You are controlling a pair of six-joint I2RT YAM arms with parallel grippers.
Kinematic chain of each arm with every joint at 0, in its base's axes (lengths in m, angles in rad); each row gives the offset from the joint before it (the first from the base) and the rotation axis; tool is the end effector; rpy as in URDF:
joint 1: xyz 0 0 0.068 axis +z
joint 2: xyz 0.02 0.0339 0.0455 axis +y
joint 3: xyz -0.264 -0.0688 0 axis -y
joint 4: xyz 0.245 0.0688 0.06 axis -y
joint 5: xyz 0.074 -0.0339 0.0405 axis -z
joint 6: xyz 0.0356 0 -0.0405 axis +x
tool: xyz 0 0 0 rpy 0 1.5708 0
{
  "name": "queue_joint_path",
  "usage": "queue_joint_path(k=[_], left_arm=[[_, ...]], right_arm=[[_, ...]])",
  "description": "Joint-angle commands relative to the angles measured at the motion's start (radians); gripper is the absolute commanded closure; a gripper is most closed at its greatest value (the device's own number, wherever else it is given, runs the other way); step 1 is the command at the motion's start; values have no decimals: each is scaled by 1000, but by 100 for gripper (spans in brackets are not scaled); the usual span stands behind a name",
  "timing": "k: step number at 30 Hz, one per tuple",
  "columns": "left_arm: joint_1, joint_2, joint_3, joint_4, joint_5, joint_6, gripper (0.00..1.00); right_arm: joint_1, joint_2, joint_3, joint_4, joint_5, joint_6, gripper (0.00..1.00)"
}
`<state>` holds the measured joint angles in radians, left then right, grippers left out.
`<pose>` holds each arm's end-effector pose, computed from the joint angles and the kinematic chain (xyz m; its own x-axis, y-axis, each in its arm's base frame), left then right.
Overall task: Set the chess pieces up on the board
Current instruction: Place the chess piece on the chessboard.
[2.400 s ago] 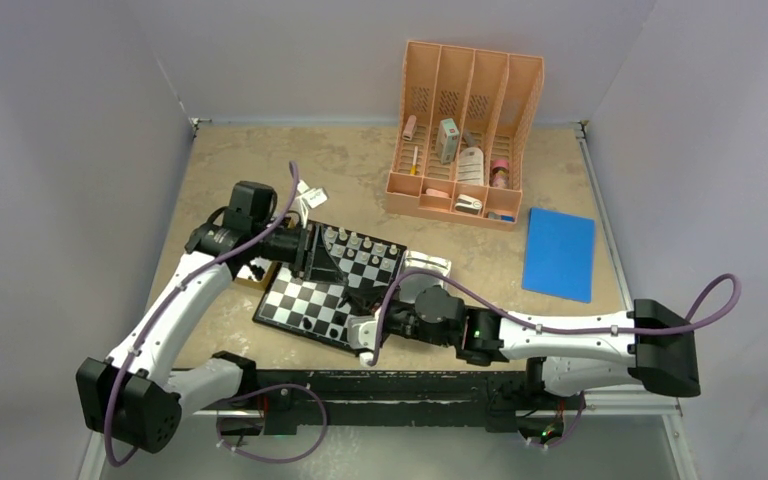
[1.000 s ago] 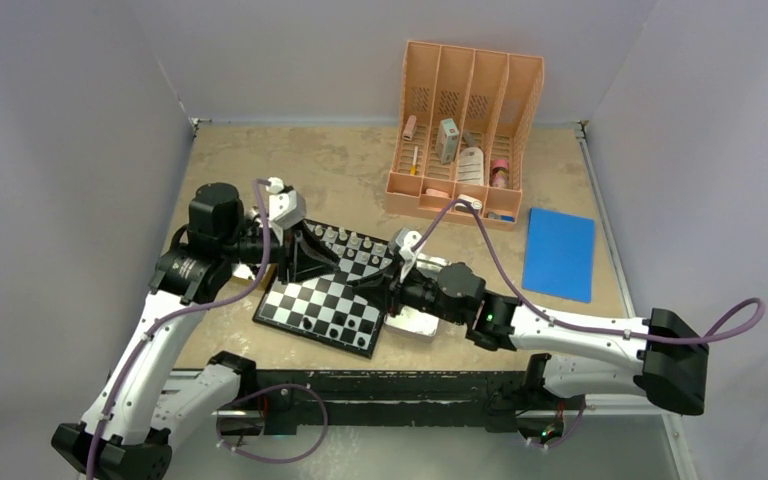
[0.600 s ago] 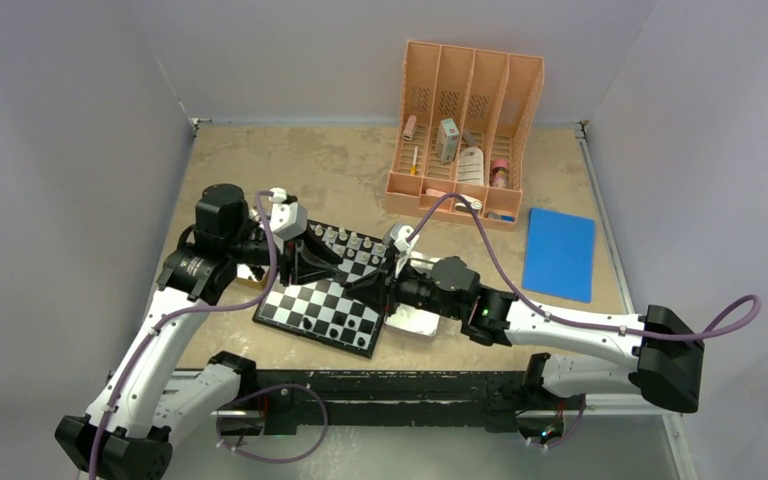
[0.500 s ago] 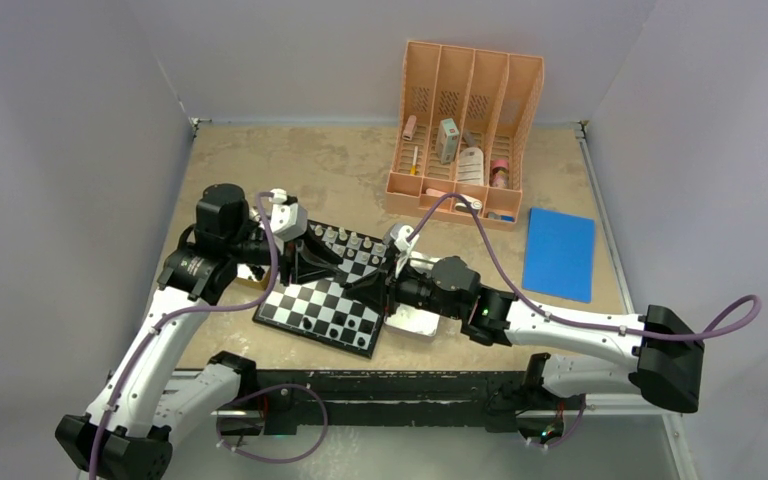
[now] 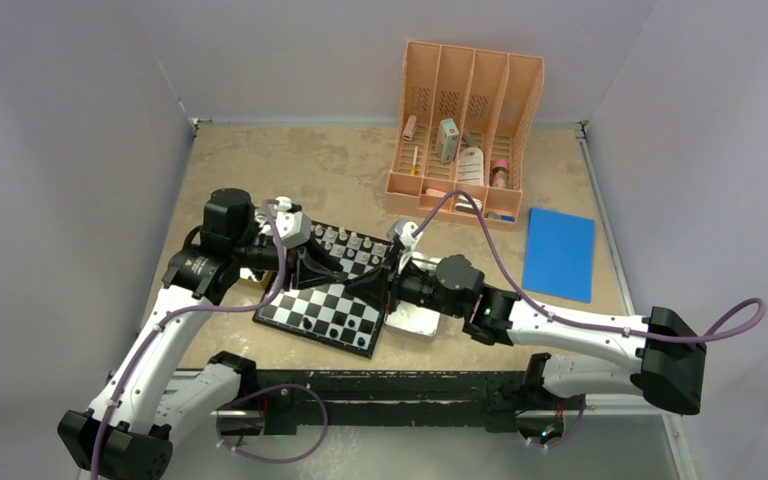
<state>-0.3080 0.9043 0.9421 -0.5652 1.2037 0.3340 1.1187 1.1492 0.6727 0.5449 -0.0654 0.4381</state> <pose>0.1561 -0.0845 0.3465 -0.1655 0.1761 -0.9704 0.9861 0.0421 -0.1605 0.1143 0.2407 0.3028 -0.3658 0.2157 -0.9053 -0.8513 0.3156 0.4192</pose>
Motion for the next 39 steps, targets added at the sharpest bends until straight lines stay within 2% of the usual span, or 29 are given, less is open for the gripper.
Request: queue_joint_path(k=[1, 7, 13, 21, 30, 36, 39], left_arm=[[-2, -8, -11, 11, 55, 59, 75], [-2, -3, -21, 8, 40, 69, 76], [-2, -9, -24, 10, 20, 79, 84], [-2, -18, -20, -36, -12, 99, 77], [-2, -28, -22, -2, -8, 84, 86], [-2, -40, -18, 6, -19, 75, 99], [-2, -49, -14, 19, -41, 42, 100]], right_arm=[[-4, -8, 59, 56, 20, 21, 100], [-5, -10, 63, 60, 28, 29, 100], [-6, 9, 76, 61, 20, 37, 100], [-7, 20, 79, 69, 27, 54, 100], [-8, 38, 88, 59, 7, 49, 100], [-8, 43, 87, 49, 9, 50, 94], [-8, 33, 86, 36, 25, 51, 83]])
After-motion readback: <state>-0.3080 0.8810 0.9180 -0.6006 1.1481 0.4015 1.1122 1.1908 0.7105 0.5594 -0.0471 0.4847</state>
